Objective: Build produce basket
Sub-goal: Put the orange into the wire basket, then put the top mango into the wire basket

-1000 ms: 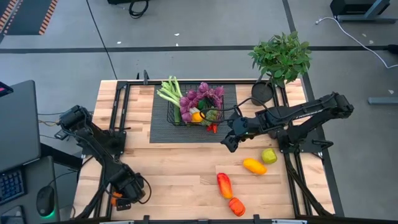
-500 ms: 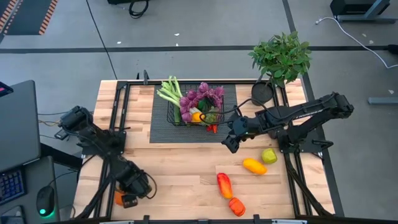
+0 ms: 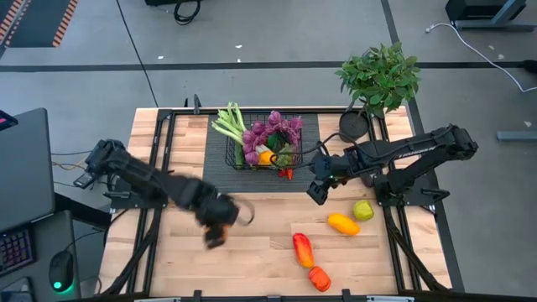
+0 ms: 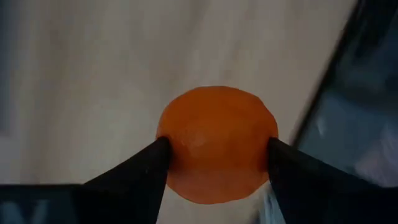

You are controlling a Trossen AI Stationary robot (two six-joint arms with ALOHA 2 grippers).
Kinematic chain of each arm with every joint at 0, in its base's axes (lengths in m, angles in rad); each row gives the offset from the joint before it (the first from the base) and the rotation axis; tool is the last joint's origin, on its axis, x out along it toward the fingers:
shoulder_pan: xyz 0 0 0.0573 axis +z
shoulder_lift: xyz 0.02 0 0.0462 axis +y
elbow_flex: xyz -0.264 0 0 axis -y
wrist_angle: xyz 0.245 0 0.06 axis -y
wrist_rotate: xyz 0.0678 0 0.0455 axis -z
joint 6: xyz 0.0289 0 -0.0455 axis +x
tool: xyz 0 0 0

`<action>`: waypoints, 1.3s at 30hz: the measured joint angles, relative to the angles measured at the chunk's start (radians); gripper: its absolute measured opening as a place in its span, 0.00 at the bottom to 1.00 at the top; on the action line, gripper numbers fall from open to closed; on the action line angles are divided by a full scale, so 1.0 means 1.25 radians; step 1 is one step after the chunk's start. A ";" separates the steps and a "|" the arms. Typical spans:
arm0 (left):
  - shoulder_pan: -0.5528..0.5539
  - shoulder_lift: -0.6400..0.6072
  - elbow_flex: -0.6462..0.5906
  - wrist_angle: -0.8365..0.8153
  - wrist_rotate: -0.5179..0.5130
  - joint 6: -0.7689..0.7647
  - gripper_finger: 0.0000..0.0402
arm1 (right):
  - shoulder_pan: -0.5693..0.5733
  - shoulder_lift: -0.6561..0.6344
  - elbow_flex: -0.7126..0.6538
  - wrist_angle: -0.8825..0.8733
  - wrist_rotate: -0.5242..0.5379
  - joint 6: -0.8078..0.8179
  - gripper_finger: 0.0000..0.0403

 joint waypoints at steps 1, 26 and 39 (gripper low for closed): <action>0.028 0.000 0.028 0.003 -0.043 0.031 0.62 | -0.001 0.000 0.000 -0.014 -0.001 -0.001 0.76; 0.528 0.000 0.043 0.449 -0.221 0.553 0.77 | 0.008 -0.149 0.000 -0.163 0.085 0.299 0.76; 0.534 -0.007 0.042 0.457 -0.228 0.342 0.96 | 0.000 -0.140 0.000 -0.198 0.042 0.174 0.76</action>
